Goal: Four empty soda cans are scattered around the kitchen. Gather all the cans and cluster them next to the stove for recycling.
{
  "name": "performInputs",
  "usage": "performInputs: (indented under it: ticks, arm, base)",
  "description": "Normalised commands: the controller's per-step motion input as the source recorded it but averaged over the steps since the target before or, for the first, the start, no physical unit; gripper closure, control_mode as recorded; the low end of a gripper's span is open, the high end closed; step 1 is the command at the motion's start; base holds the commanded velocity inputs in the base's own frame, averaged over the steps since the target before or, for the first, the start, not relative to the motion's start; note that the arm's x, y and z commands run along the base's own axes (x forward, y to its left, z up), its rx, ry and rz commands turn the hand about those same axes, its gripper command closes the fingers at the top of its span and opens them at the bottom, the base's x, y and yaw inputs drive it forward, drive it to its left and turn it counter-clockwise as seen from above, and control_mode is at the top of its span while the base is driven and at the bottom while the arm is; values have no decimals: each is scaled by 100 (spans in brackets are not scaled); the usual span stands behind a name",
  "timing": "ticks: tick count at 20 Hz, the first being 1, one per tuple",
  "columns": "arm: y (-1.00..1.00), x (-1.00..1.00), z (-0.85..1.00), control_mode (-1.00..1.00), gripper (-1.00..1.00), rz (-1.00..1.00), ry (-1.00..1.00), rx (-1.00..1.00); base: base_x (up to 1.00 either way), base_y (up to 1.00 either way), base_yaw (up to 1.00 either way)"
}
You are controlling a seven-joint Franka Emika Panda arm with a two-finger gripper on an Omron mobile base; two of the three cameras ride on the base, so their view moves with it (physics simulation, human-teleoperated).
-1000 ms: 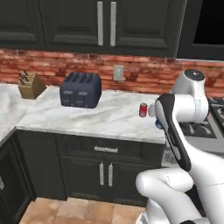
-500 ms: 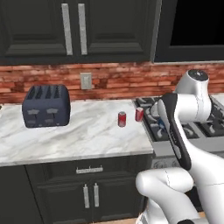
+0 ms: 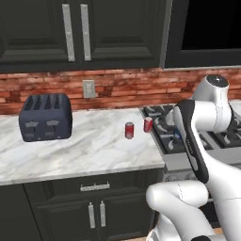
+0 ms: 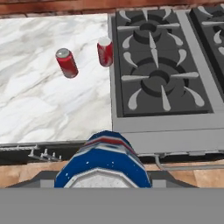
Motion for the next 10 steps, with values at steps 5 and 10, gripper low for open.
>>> performInputs:
  ticks: [5,10]
  arm:
    - [0,0,0,100,100,0,0,0]
    - [0,0,0,100,100,0,0,0]
  base:
    - [24,47,0]
    - [32,31,-12]
